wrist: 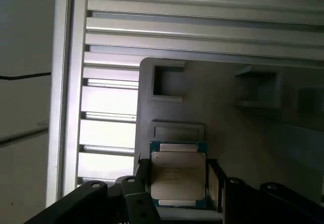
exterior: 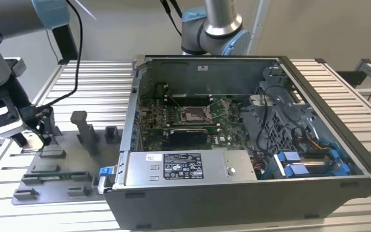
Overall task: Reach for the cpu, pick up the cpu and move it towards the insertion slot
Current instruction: 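Pick up the cpu and move it towards the insertion slot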
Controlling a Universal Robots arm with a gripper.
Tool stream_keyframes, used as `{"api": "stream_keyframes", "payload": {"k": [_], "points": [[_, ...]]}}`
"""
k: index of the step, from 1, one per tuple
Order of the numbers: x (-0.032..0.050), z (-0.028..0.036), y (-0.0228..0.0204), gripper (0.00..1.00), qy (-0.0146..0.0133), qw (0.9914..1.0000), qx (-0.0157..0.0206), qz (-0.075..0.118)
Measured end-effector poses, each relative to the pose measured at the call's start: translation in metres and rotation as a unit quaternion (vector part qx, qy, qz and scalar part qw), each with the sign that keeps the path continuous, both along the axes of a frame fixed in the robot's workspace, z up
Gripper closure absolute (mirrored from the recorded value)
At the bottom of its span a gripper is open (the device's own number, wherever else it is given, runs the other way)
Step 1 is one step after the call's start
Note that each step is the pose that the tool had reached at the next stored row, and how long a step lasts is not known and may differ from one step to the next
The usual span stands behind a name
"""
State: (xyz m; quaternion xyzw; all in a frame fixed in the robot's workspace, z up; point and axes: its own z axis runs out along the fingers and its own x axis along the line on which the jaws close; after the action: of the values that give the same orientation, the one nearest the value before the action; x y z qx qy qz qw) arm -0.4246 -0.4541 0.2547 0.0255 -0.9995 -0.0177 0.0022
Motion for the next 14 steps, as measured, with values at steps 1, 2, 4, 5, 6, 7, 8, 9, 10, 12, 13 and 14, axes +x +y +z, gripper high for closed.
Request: {"api": "stream_keyframes", "payload": {"k": [1, 2, 4, 5, 6, 7, 8, 9, 10, 12, 13, 14], "points": [[0.0000, 0.0048, 0.0000, 1.00, 0.0000, 1.00000, 0.0000, 0.000], [0.0000, 0.0091, 0.0000, 1.00, 0.0000, 1.00000, 0.0000, 0.000], [0.0000, 0.0182, 0.0000, 1.00, 0.0000, 1.00000, 0.0000, 0.000], [0.0000, 0.0216, 0.0000, 1.00, 0.0001, 1.00000, 0.0000, 0.000], [0.0000, 0.0241, 0.0000, 1.00, 0.0001, 1.00000, 0.0000, 0.000], [0.0000, 0.0256, 0.0000, 1.00, 0.0000, 1.00000, 0.0000, 0.000], [0.0000, 0.0269, 0.0000, 1.00, 0.0000, 1.00000, 0.0000, 0.000], [0.0000, 0.0281, 0.0000, 1.00, 0.0000, 1.00000, 0.0000, 0.000], [0.0000, 0.0291, 0.0000, 1.00, 0.0000, 1.00000, 0.0000, 0.000], [0.0000, 0.0313, 0.0000, 1.00, 0.0000, 1.00000, 0.0000, 0.000], [0.0000, 0.0321, 0.0000, 1.00, 0.0000, 1.00000, 0.0000, 0.000], [0.0000, 0.0331, 0.0000, 1.00, 0.0000, 1.00000, 0.0000, 0.000]]}}
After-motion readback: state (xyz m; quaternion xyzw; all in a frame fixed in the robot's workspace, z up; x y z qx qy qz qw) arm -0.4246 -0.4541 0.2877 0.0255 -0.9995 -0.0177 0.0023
